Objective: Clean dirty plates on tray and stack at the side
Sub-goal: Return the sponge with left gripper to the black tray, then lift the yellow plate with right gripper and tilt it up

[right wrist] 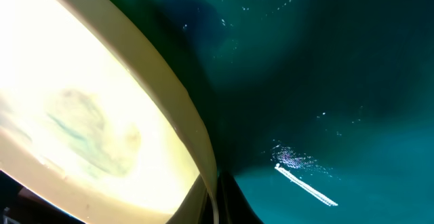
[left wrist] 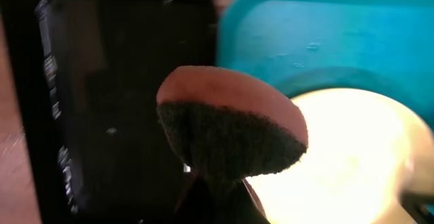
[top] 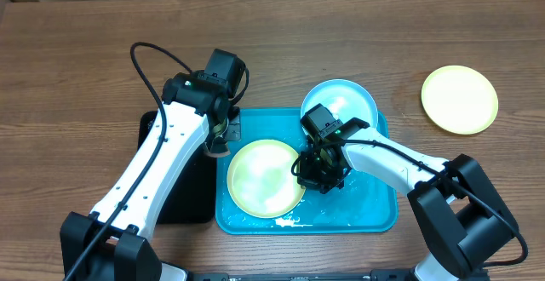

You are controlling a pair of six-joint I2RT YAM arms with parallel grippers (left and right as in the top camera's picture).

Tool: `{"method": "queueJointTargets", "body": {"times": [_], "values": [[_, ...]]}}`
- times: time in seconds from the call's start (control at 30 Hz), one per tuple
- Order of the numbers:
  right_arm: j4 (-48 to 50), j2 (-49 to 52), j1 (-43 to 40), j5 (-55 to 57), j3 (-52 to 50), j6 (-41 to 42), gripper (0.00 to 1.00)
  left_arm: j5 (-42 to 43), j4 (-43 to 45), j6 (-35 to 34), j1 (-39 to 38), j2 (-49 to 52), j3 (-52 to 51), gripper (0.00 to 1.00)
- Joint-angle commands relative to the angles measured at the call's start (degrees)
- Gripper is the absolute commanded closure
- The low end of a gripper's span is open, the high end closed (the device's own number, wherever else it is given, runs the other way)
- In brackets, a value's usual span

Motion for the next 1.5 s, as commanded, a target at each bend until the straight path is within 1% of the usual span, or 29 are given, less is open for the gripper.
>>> {"method": "queueJointTargets", "body": {"times": [0.0, 0.13, 0.23, 0.37, 0.5, 0.57, 0.6, 0.63, 0.67, 0.7, 0.87, 0.9, 0.97, 1.0, 1.07, 1.1, 1.13, 1.27, 1.47], "values": [[-0.5, 0.1, -0.2, 1.3, 0.1, -1.1, 0.96, -4.8, -0.2, -6.3, 2.3, 0.2, -2.5, 0.96], [-0.7, 0.1, -0.2, 1.3, 0.1, -1.1, 0.96, -4.7, 2.9, -6.9, 6.9, 0.2, -7.7, 0.96], [-0.9, 0.1, -0.2, 1.3, 0.1, -1.4, 0.96, -3.0, 6.6, -7.0, 11.7, 0.2, -12.1, 0.96], [-1.2, 0.1, -0.2, 1.3, 0.1, -1.5, 0.96, 0.7, 10.1, -4.2, 16.7, 0.2, -14.9, 0.96], [-1.1, 0.1, -0.2, 1.3, 0.1, -1.5, 0.96, 1.2, 11.1, -1.2, 18.4, 0.2, -15.1, 0.95], [-1.2, 0.1, -0.2, 1.3, 0.1, -1.5, 0.96, 0.9, 11.4, -0.2, 18.4, 0.2, -15.1, 0.88], [-1.2, 0.1, -0.3, 1.3, 0.1, -1.5, 0.96, 0.9, 11.5, -0.2, 18.4, 0.2, -15.1, 0.82], [-1.2, 0.1, -0.3, 1.3, 0.1, -1.5, 0.96, 0.9, 11.5, -0.2, 18.3, 0.2, -15.1, 0.66], [-1.2, 0.1, -0.3, 1.3, 0.1, -1.5, 0.96, 0.9, 11.5, -0.2, 18.3, 0.3, -15.1, 0.55], [-1.3, 0.1, -0.3, 1.3, 0.1, -1.5, 0.96, 0.9, 11.6, -0.2, 18.3, 0.3, -15.1, 0.48], [-1.4, 0.1, -0.3, 1.3, 0.1, -1.5, 0.96, 1.0, 11.7, -0.2, 18.3, 0.3, -15.1, 0.44], [-1.5, 0.1, -0.3, 1.3, 0.1, -1.5, 0.96, 1.1, 11.7, -0.2, 18.3, 0.3, -15.1, 0.40], [-1.5, 0.1, -0.3, 1.3, 0.2, -1.6, 0.96, 2.3, 12.0, 0.0, 18.2, 0.3, -15.1, 0.30], [-1.7, 0.1, -0.3, 1.3, 0.5, -2.4, 0.96, 3.1, 12.3, 0.3, 18.2, 0.3, -15.0, 0.21], [-2.8, 0.1, -0.3, 1.4, 2.0, -5.1, 0.96, 4.5, 12.9, 0.4, 18.2, 0.3, -14.9, 0.07], [-3.9, 0.1, -0.3, 2.0, 3.3, -6.3, 0.96, 4.8, 13.2, 0.5, 18.2, 0.2, -14.9, 0.02], [-5.3, 0.1, -0.3, 3.1, 4.8, -7.0, 0.96, 4.8, 13.2, 0.5, 18.2, 0.2, -14.8, 0.00], [-12.0, 0.1, 0.4, 10.5, 12.1, -7.9, 0.96, 5.0, 13.0, 0.4, 18.2, 0.2, -14.6, 0.00], [-17.4, 0.0, 0.8, 13.2, 19.9, -12.3, 0.96, 5.6, 12.8, 0.4, 18.2, 0.2, -14.6, 0.00]]}}
